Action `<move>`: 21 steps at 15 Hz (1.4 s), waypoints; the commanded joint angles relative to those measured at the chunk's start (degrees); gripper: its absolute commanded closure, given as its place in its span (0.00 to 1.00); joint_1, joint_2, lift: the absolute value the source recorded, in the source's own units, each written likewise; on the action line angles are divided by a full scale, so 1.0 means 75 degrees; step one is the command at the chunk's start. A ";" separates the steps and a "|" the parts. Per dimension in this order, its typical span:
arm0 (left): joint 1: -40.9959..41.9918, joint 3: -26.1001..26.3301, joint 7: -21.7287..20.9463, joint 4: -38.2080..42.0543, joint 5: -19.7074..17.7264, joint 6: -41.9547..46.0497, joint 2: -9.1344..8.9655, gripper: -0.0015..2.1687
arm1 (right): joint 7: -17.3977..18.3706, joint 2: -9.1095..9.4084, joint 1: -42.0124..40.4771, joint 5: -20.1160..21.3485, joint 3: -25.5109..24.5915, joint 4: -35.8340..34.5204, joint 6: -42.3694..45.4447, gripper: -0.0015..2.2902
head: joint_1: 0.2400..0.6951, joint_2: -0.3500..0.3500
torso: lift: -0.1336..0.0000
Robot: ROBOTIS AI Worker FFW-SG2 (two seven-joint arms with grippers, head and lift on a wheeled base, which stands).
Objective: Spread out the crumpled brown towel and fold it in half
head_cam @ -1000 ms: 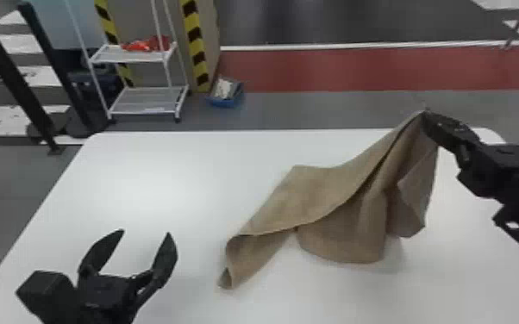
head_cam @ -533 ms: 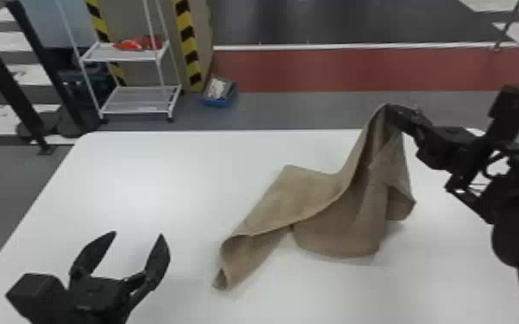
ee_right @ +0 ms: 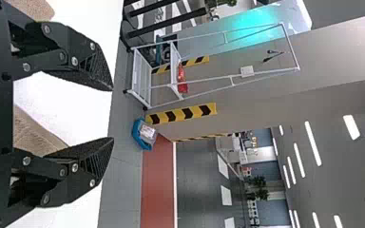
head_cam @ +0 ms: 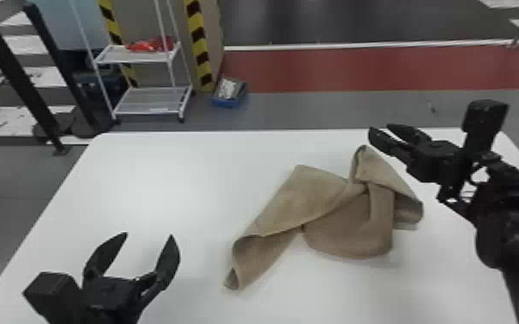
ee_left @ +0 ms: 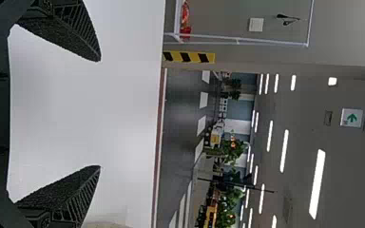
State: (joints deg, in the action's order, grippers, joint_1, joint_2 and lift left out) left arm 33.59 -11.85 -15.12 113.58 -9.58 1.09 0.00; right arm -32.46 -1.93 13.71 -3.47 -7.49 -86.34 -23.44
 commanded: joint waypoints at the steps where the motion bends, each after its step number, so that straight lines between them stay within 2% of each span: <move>1: -0.0026 0.0010 0.0000 -0.0027 -0.0012 0.0024 -0.0020 0.03 | -0.0101 -0.0013 -0.0422 0.0240 -0.0045 -0.0675 -0.0198 0.03 | 1.00 0.65 | 0.07; 4: -0.0026 0.0010 -0.0047 -0.0027 -0.0012 0.0000 -0.0020 0.04 | -0.0207 -0.0013 -0.1277 0.1130 -0.0139 -0.1836 -0.1206 0.07 | 1.00 0.64 | 0.07; 6: -0.0038 0.0010 -0.0047 -0.0039 -0.0047 0.0000 -0.0020 0.04 | -0.0266 -0.0013 -0.1699 0.1493 -0.0209 -0.2011 -0.1229 0.09 | 1.00 0.62 | 0.07; 8: -0.0061 0.0021 -0.0047 -0.0086 -0.0047 0.0000 -0.0020 0.04 | -0.0465 -0.0013 -0.1980 0.1517 -0.0443 -0.2093 -0.1206 0.12 | 1.00 0.61 | 0.07; 14: -0.0073 -0.0002 -0.0047 -0.0132 -0.0047 0.0000 -0.0020 0.04 | -0.0617 -0.0013 -0.2496 0.1529 -0.0971 -0.2304 -0.1042 0.13 | 1.00 0.55 | 0.07; 19: -0.0108 0.0010 -0.0059 -0.0191 -0.0082 0.0000 -0.0020 0.04 | -0.0617 -0.0013 -0.2168 0.1716 -0.0853 -0.1707 -0.0924 0.13 | 1.00 0.52 | 0.07; 21: -0.0108 -0.0002 -0.0047 -0.0191 -0.0082 0.0000 -0.0020 0.04 | -0.0617 -0.0001 -0.2004 0.1997 -0.0760 -0.1402 -0.0831 0.18 | 1.00 0.53 | 0.07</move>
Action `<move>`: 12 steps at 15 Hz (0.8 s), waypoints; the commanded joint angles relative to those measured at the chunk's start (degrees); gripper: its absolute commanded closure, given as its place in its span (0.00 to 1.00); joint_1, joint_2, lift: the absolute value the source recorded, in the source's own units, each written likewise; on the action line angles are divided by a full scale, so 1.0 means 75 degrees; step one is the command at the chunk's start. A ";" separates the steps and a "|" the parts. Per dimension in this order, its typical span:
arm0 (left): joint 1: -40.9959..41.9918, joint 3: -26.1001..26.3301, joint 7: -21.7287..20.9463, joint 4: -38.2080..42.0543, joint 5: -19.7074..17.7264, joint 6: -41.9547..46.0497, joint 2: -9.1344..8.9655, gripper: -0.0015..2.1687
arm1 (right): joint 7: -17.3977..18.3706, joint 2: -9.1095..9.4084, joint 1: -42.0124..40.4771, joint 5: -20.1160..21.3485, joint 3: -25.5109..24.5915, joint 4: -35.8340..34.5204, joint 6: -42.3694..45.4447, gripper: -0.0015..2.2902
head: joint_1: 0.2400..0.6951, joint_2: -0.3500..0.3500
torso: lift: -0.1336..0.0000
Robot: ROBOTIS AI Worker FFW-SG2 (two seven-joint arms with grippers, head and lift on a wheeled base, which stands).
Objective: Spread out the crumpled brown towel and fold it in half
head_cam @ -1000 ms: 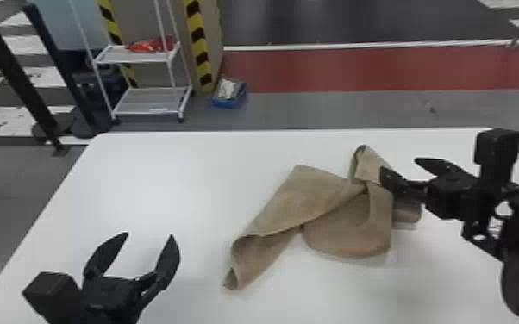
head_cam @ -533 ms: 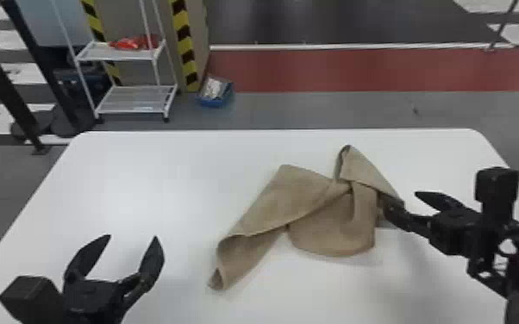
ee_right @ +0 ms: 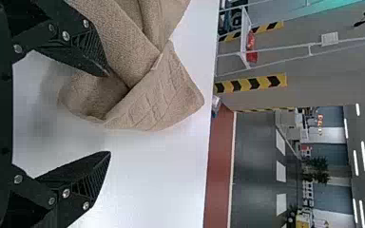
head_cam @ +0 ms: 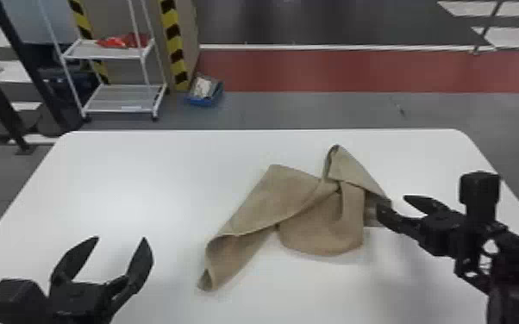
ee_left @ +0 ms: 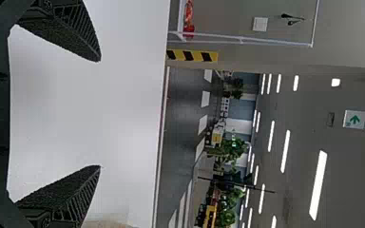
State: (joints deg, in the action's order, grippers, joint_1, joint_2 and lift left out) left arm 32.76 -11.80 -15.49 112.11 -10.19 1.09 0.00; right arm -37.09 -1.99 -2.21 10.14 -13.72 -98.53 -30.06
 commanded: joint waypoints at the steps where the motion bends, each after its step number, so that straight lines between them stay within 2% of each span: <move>1: 0.0003 -0.0009 0.0002 0.0005 0.0000 0.0000 -0.0020 0.04 | 0.0000 0.0019 0.0165 0.0242 0.0071 0.0305 0.0052 0.18 | 1.00 0.53 | 0.07; 4: 0.0003 -0.0009 -0.0009 0.0040 0.0000 0.0000 -0.0020 0.04 | 0.0000 0.0019 0.0247 0.0582 0.0130 0.0411 0.0052 0.18 | 1.00 0.53 | 0.07; 5: -0.0009 0.0003 0.0002 0.0040 0.0011 0.0000 -0.0020 0.04 | 0.0000 0.0019 0.0283 0.0629 0.0130 0.0469 0.0052 0.21 | 1.00 0.53 | 0.07; 7: -0.0009 0.0014 0.0002 0.0051 0.0011 0.0000 -0.0020 0.04 | 0.0000 0.0019 0.0306 0.0617 0.0142 0.0493 0.0028 0.31 | 1.00 0.53 | 0.07; 10: 0.0003 0.0014 -0.0009 0.0063 0.0023 0.0000 -0.0020 0.04 | -0.0012 0.0019 0.0306 0.0617 0.0200 0.0493 0.0028 0.60 | 1.00 0.53 | 0.07; 11: 0.0003 0.0014 0.0002 0.0075 0.0023 0.0000 -0.0020 0.04 | -0.0024 0.0019 0.0224 0.0476 0.0165 0.0387 0.0005 0.66 | 1.00 0.53 | 0.07; 12: 0.0003 0.0014 -0.0009 0.0087 0.0023 0.0000 -0.0020 0.04 | -0.0059 0.0019 0.0083 0.0183 0.0083 0.0118 -0.0019 0.66 | 1.00 0.53 | 0.07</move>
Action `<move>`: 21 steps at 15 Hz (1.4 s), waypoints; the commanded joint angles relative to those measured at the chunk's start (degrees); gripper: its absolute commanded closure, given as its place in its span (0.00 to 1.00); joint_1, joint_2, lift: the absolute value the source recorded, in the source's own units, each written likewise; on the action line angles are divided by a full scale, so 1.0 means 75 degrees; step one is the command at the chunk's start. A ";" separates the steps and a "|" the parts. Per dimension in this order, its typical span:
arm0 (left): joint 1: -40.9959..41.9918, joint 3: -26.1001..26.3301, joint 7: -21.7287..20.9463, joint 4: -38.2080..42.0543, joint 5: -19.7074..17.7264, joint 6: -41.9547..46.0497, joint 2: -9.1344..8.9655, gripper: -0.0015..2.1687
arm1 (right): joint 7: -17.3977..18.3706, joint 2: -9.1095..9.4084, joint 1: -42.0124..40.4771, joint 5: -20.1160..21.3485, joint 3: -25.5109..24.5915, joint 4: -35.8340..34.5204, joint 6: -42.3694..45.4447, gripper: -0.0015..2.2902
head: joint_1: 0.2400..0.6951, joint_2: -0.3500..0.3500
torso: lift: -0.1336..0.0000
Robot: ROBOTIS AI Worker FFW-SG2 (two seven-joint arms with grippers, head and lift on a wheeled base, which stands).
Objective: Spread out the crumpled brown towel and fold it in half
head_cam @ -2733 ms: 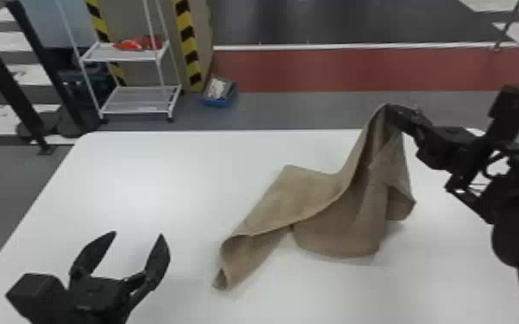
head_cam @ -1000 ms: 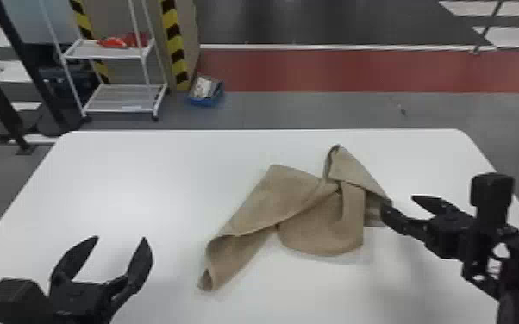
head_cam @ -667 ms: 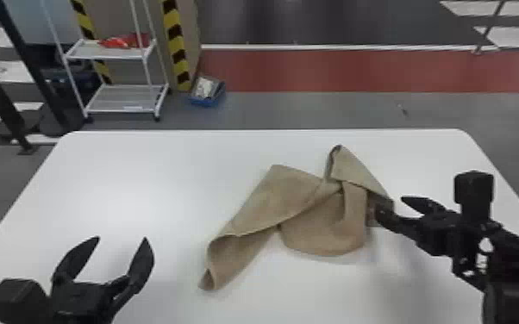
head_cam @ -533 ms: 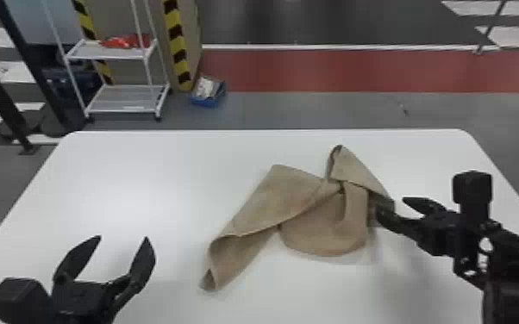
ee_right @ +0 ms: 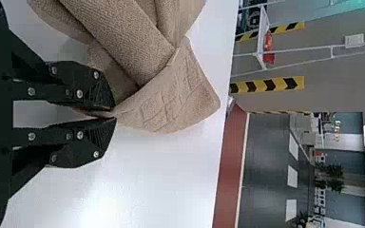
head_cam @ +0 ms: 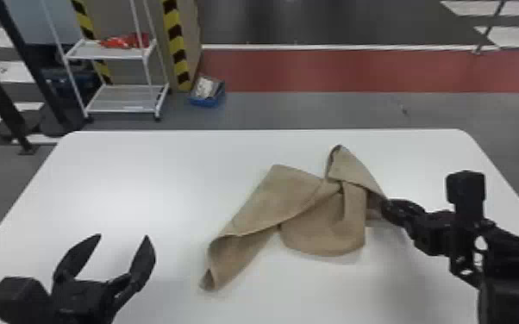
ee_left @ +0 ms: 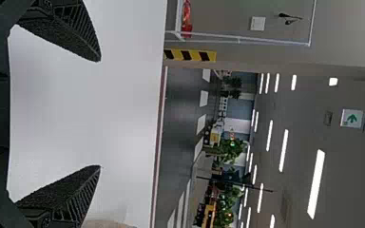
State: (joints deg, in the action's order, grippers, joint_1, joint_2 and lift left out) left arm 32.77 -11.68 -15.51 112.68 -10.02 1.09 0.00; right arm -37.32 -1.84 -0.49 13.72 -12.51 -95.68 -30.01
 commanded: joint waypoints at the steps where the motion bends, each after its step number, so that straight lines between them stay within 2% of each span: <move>1: 0.0014 -0.0001 -0.0006 0.0011 0.0000 0.0000 -0.0020 0.04 | -0.0297 0.0011 -0.0286 -0.0529 -0.0183 -0.0532 -0.0071 0.66 | 1.00 0.53 | 0.07; 3: 0.0014 -0.0001 0.0005 0.0011 0.0000 0.0000 -0.0020 0.04 | -0.0825 0.0105 -0.0602 -0.1290 -0.0593 -0.1458 -0.0821 0.66 | 1.00 0.55 | 0.07; 5: 0.0002 -0.0001 0.0005 -0.0013 0.0000 0.0000 -0.0020 0.04 | -0.1188 0.0105 -0.0954 -0.2451 -0.1109 -0.2524 -0.1759 0.66 | 1.00 0.56 | 0.07; 8: 0.0014 -0.0024 0.0005 -0.0013 -0.0012 0.0000 -0.0020 0.04 | -0.1258 0.0070 -0.0661 -0.4314 -0.2281 -0.3004 -0.3493 0.66 | 1.00 0.55 | 0.07; 10: 0.0037 -0.0036 0.0005 -0.0024 -0.0023 0.0000 -0.0020 0.04 | -0.1153 0.0058 -0.0169 -0.4021 -0.2386 -0.2899 -0.3985 0.66 | 1.00 0.52 | 0.07; 12: 0.0037 -0.0036 -0.0006 -0.0036 -0.0035 0.0024 -0.0020 0.04 | -0.1012 0.0058 0.0312 -0.3013 -0.1882 -0.2020 -0.3821 0.66 | 1.00 0.50 | 0.07; 14: 0.0084 -0.0036 -0.0053 -0.0001 -0.0035 0.0047 -0.0020 0.04 | -0.0625 0.0058 0.0616 -0.1712 -0.1296 -0.0977 -0.2743 0.66 | 1.00 0.50 | 0.07; 15: 0.0107 -0.0036 -0.0053 0.0011 -0.0035 0.0047 -0.0020 0.04 | -0.0391 0.0070 0.0652 -0.1056 -0.1085 -0.0672 -0.2392 0.56 | 1.00 0.49 | 0.07; 17: 0.0119 -0.0071 -0.0053 0.0023 -0.0047 0.0047 -0.0020 0.03 | -0.0063 0.0093 0.0628 -0.0271 -0.0921 -0.0508 -0.2040 0.00 | 1.00 0.48 | 0.07; 19: 0.0107 -0.0083 -0.0065 0.0011 -0.0059 0.0047 -0.0020 0.03 | -0.0016 0.0093 0.0417 -0.0212 -0.1050 -0.0813 -0.1946 0.00 | 1.00 0.45 | 0.07; 21: 0.0107 -0.0083 -0.0135 0.0011 -0.0059 0.0047 -0.0020 0.03 | -0.0215 0.0058 -0.0005 -0.0201 -0.1214 -0.1516 -0.2017 0.02 | 1.00 0.43 | 0.07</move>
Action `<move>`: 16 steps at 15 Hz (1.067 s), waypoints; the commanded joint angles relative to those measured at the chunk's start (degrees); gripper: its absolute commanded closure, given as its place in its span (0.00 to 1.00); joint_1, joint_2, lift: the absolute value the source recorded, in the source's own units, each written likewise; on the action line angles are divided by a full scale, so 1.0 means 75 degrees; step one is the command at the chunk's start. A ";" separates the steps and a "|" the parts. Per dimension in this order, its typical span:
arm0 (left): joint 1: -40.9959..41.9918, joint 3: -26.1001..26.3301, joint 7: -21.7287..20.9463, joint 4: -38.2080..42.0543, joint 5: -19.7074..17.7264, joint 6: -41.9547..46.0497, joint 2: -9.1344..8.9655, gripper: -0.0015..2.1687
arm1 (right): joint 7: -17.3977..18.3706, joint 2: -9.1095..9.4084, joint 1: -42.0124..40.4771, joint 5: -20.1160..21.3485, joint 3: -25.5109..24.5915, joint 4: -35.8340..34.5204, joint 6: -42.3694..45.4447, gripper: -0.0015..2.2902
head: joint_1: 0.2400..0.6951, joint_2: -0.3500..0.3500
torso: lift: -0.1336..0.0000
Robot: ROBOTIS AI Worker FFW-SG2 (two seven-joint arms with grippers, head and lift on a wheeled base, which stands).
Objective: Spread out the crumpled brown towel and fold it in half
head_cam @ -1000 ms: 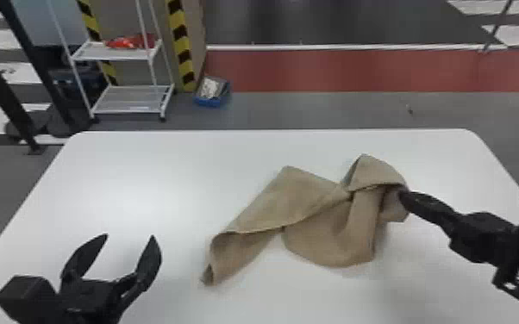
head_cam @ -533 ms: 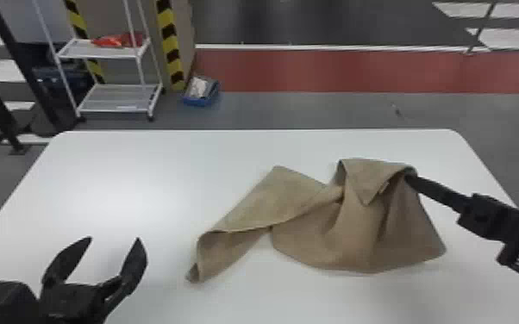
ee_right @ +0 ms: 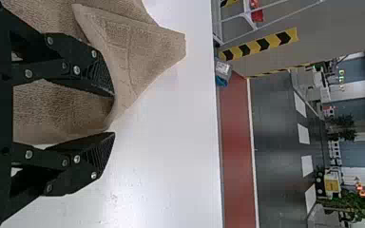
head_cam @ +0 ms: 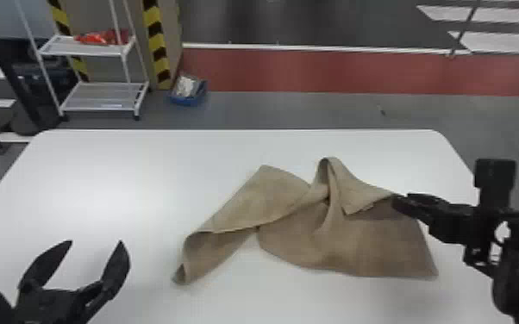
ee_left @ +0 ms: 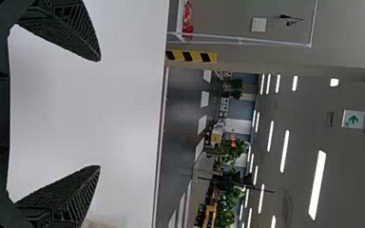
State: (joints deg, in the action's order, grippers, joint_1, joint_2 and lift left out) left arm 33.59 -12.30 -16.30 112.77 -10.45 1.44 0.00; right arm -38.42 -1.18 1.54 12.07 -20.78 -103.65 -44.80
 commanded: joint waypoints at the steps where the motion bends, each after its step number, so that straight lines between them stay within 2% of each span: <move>1: -0.0001 -0.0001 -0.0101 0.0000 -0.0024 0.0000 -0.0020 0.03 | -0.0256 -0.0054 -0.0464 0.0160 -0.0241 -0.0769 -0.0068 0.03 | 1.00 0.43 | 0.07; 3: -0.0025 -0.0048 -0.0523 -0.0012 -0.0130 0.0000 -0.0020 0.03 | -0.0303 -0.0054 -0.0616 0.0640 -0.0522 -0.1191 -0.0349 0.03 | 1.00 0.40 | 0.07; 5: -0.0083 -0.0036 -0.0933 -0.0036 -0.0200 -0.0070 -0.0020 0.04 | -0.0303 -0.0054 -0.0628 0.0675 -0.0850 -0.1215 -0.0396 0.03 | 1.00 0.35 | 0.07; 6: -0.0130 0.0011 -0.1120 -0.0024 -0.0188 -0.0234 -0.0020 0.04 | -0.0315 -0.0054 -0.0639 0.0663 -0.0979 -0.1215 -0.0396 0.03 | 1.00 0.29 | 0.07; 8: -0.0306 0.0046 -0.1566 -0.0012 -0.0071 -0.1031 -0.0020 0.07 | -0.0373 -0.0054 -0.0757 0.0535 -0.1190 -0.1355 -0.0349 0.03 | 1.00 0.24 | 0.07; 9: -0.0435 0.0058 -0.1812 0.0000 0.0081 -0.1453 -0.0020 0.09 | -0.0420 -0.0042 -0.0792 0.0441 -0.1295 -0.1402 -0.0349 0.03 | 1.00 0.21 | 0.07; 10: -0.0634 0.0081 -0.2070 -0.0024 0.0444 -0.1664 -0.0020 0.10 | -0.0455 -0.0042 -0.0815 0.0394 -0.1378 -0.1426 -0.0326 0.03 | 1.00 0.17 | 0.07; 12: -0.0951 0.0269 -0.2105 -0.0141 0.1511 -0.1688 -0.0020 0.10 | -0.0596 0.0028 -0.0897 0.0335 -0.1518 -0.1566 -0.0326 0.03 | 1.00 0.13 | 0.07; 16: -0.1255 0.0468 -0.2234 -0.0211 0.1757 -0.2133 -0.0020 0.10 | -0.0702 0.0028 -0.1003 0.0160 -0.1741 -0.1719 -0.0349 0.03 | 1.00 0.10 | 0.07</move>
State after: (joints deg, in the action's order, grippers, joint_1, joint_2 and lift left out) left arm 24.90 -9.38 -32.94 111.18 2.05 -13.81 0.00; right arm -43.54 -0.96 -5.85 13.58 -33.33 -116.29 -47.41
